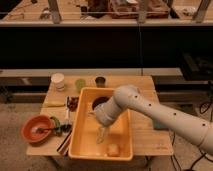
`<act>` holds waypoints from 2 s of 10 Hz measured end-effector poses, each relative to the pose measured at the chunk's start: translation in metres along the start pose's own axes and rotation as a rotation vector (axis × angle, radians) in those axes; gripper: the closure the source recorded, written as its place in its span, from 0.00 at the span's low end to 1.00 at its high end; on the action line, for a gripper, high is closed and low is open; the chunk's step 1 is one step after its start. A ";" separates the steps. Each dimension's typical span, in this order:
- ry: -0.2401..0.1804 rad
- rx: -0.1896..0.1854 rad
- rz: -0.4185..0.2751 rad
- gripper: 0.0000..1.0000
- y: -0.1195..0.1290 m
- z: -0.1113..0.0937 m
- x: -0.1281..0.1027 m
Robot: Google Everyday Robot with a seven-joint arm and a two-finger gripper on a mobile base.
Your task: Stack cups on top of each other
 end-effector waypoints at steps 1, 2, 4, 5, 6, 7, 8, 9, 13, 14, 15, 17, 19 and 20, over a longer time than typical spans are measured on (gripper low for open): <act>0.000 0.000 0.000 0.20 0.000 0.000 0.000; 0.000 0.000 0.000 0.20 0.000 0.000 0.000; 0.000 0.000 0.000 0.20 0.000 0.000 0.000; 0.000 0.000 0.000 0.20 0.000 0.000 0.000; 0.001 0.000 0.000 0.20 0.000 0.000 0.000; 0.001 0.000 0.000 0.20 0.000 0.000 0.000; 0.001 0.000 0.000 0.20 0.000 0.000 0.000; 0.001 0.000 0.000 0.20 0.000 0.000 0.000; 0.002 0.001 0.000 0.20 0.000 -0.001 0.000; 0.005 0.004 -0.003 0.20 -0.001 -0.001 0.001; 0.026 0.027 -0.028 0.20 -0.004 -0.008 0.003; 0.078 0.088 -0.104 0.20 -0.019 -0.039 0.024; 0.148 0.131 -0.209 0.20 -0.042 -0.089 0.056; 0.208 0.144 -0.297 0.20 -0.061 -0.128 0.072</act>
